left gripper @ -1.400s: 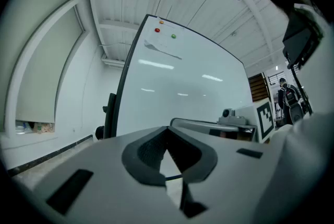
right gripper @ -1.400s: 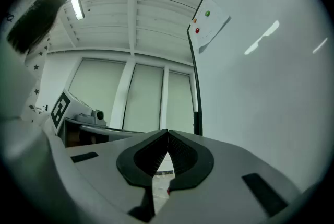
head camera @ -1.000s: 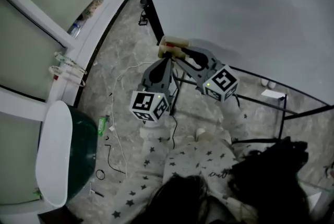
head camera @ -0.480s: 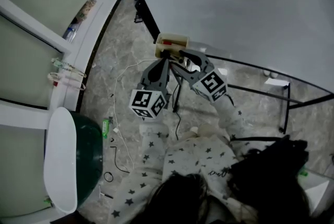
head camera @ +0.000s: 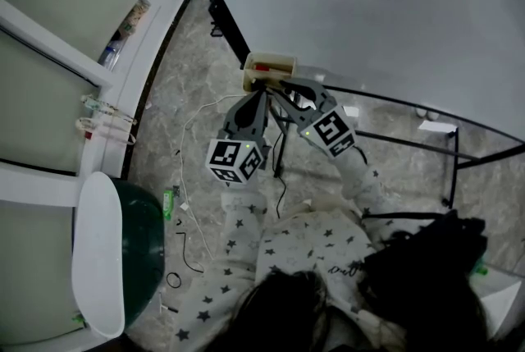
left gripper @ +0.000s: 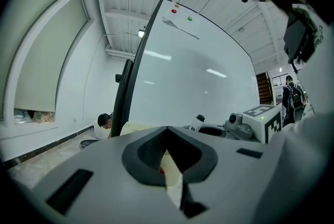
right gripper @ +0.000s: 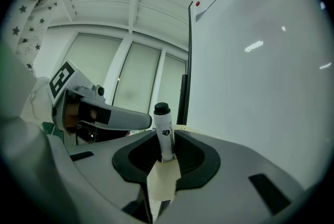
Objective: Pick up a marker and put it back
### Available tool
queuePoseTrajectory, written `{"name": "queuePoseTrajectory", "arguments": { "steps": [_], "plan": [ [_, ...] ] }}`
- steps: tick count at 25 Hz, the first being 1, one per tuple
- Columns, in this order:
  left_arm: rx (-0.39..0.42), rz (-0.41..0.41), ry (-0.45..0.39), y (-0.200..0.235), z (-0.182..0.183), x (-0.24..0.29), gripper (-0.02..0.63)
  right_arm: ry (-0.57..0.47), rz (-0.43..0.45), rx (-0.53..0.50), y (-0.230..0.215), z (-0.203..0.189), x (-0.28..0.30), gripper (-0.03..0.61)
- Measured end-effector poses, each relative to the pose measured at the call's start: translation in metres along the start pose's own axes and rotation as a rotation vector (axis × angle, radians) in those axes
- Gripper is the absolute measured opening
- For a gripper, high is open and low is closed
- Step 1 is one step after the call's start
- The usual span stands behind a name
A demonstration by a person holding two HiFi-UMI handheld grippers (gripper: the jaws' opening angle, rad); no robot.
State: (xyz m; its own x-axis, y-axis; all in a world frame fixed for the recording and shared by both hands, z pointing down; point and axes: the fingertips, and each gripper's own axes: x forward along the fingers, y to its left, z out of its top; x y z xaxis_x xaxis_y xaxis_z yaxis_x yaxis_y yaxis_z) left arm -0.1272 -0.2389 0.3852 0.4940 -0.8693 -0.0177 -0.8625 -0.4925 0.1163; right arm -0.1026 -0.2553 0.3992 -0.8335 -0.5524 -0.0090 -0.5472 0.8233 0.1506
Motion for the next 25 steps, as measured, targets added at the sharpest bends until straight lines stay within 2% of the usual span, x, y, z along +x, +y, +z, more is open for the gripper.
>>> {"name": "queuePoseTrajectory", "arguments": {
  "steps": [11, 25],
  "plan": [
    [0.037, 0.016, 0.003, -0.003, 0.007, -0.007, 0.0, -0.037, 0.027, -0.005, 0.006, 0.032, -0.002, 0.081],
    [0.08, -0.025, -0.038, -0.029, 0.06, -0.015, 0.0, -0.078, 0.09, 0.05, 0.005, 0.086, -0.018, 0.081]
  ]
}}
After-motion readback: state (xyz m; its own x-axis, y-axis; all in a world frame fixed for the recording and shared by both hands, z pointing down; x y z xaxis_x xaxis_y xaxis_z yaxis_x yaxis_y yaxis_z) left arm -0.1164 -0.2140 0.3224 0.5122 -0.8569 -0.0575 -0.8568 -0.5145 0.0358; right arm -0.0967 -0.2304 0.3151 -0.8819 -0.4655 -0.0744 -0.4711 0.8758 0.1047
